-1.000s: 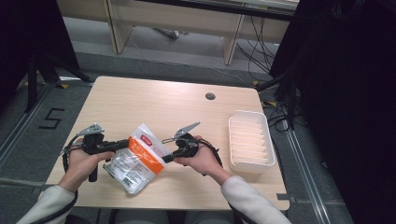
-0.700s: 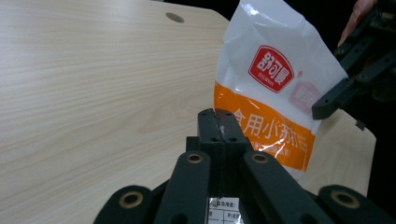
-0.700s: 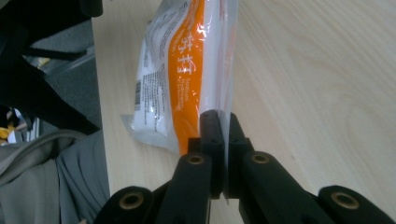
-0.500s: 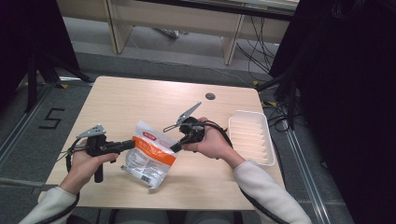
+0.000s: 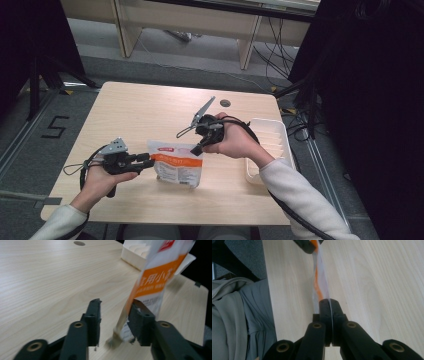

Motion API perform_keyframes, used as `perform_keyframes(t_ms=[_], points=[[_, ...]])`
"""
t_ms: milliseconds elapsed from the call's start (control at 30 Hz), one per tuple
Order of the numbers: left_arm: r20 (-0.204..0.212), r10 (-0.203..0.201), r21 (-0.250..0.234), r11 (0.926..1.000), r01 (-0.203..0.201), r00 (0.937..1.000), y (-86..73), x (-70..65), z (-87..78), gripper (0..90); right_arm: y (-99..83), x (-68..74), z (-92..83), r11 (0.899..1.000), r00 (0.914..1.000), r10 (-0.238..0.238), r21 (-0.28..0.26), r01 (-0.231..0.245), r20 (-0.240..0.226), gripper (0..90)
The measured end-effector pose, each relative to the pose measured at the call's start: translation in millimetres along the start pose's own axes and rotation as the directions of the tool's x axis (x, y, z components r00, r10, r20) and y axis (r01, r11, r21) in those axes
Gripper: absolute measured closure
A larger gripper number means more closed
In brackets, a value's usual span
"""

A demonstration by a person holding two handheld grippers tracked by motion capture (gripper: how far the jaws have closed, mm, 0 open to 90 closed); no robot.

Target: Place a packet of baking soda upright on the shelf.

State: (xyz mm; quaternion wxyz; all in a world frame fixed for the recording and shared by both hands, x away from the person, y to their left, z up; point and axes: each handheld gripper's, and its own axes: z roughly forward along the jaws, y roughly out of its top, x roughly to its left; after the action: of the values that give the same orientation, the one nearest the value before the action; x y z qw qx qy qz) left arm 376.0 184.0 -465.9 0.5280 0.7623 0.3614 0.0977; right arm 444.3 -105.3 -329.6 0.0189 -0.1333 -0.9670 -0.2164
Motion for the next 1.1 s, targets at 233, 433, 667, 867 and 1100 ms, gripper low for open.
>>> perform_keyframes(t_ms=[233, 433, 667, 867, 1100], points=[[-0.071, 0.062, 0.091, 0.9943, -0.056, 0.9955, -23.6, -8.9, -13.0, 39.8, -1.9, -8.5, -14.4, 0.999, 0.9995, -0.029, 0.046, 0.029, 0.010, 90.0], [-0.105, 0.066, 0.111, 0.9923, -0.055, 0.9923, -39.0, -17.9, -27.1, 36.7, -7.0, -18.0, -32.4, 0.998, 0.9986, -0.047, 0.052, 0.046, 0.024, 90.0], [-0.142, 0.121, 0.114, 0.9879, -0.105, 0.9825, -43.1, -23.4, -32.6, 36.1, -20.9, -26.1, -58.0, 1.000, 0.9978, -0.020, 0.025, 0.018, 0.064, 90.0], [-0.159, 0.112, 0.097, 0.9905, -0.098, 0.9808, -42.7, -21.6, -32.7, 35.4, -30.5, -32.4, -73.8, 1.000, 0.9982, 0.008, 0.011, -0.009, 0.059, 90.0], [-0.172, 0.111, 0.090, 0.9913, -0.097, 0.9788, -42.3, -21.1, -33.6, 35.0, -35.5, -40.0, -87.5, 0.999, 0.9974, 0.025, 0.021, -0.026, 0.068, 90.0]])
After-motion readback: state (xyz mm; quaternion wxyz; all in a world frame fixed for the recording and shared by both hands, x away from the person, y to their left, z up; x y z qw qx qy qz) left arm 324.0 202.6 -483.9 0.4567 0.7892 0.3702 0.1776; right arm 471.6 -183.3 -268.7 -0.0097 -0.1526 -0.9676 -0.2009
